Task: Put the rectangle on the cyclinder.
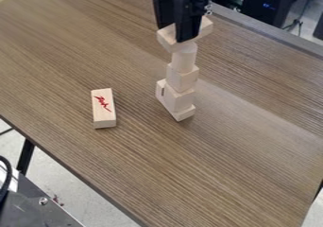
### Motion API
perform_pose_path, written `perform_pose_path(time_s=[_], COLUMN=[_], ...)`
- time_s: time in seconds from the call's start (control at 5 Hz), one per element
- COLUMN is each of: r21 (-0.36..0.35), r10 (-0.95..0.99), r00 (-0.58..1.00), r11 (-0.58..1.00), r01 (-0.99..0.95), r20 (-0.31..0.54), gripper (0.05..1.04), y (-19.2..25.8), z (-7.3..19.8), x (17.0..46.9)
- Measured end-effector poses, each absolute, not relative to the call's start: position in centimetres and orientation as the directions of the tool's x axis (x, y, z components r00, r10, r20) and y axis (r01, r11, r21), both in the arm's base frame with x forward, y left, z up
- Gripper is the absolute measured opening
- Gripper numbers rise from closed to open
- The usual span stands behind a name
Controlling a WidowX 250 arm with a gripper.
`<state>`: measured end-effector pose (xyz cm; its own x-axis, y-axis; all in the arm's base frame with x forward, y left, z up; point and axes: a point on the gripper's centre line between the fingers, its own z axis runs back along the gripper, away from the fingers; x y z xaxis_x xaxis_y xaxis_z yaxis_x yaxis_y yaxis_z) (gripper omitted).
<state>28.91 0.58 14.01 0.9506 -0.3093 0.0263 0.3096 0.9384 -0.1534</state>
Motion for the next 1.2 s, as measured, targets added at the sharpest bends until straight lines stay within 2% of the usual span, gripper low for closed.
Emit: perform_pose_path(time_s=[0.8, 1.0, 1.2], r21=[-0.167, -0.167, -0.178], r10=[-0.319, -0.316, -0.320], r00=[0.948, 0.949, 0.947], r11=[0.934, 0.935, 0.932], r01=[0.315, 0.312, 0.316], r20=[0.003, 0.003, 0.006], gripper=[0.510, 0.571, 0.881], y=[0.15, 0.15, -0.05], z=[13.25, 13.25, 13.28], x=[29.06, 29.06, 29.04])
